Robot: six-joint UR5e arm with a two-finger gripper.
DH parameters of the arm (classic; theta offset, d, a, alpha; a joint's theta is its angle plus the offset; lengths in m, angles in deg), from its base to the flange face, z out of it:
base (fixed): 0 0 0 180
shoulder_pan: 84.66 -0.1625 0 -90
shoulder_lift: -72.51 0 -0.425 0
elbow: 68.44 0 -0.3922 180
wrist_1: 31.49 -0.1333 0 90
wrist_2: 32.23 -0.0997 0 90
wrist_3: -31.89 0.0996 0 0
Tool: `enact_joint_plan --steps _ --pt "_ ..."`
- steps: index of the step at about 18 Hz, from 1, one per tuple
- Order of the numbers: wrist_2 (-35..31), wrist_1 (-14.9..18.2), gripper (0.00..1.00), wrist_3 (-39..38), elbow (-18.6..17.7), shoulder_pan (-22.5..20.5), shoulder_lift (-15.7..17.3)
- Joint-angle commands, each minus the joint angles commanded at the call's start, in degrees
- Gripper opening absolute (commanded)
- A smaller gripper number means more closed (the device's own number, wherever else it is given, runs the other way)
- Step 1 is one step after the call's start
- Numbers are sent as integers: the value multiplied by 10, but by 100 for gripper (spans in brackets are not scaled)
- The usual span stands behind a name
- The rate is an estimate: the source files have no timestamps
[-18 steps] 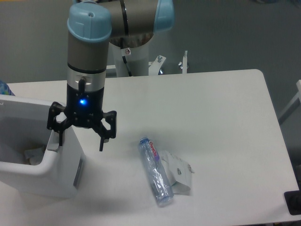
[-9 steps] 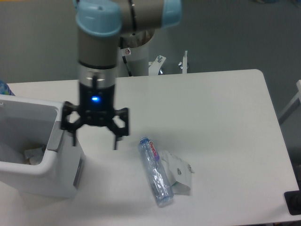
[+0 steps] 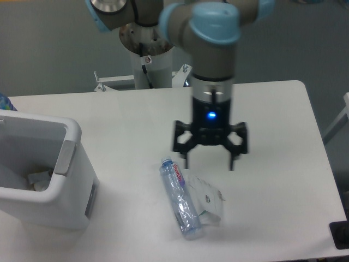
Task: Open the trash can
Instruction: 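Raise the gripper and withdraw it away from the opened trash can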
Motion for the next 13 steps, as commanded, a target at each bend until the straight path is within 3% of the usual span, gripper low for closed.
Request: enact_joint_plan --steps 6,13 --pt "-12 5 100 148 -12 -18 -13" --pt "-42 1 100 196 -46 -17 -11"
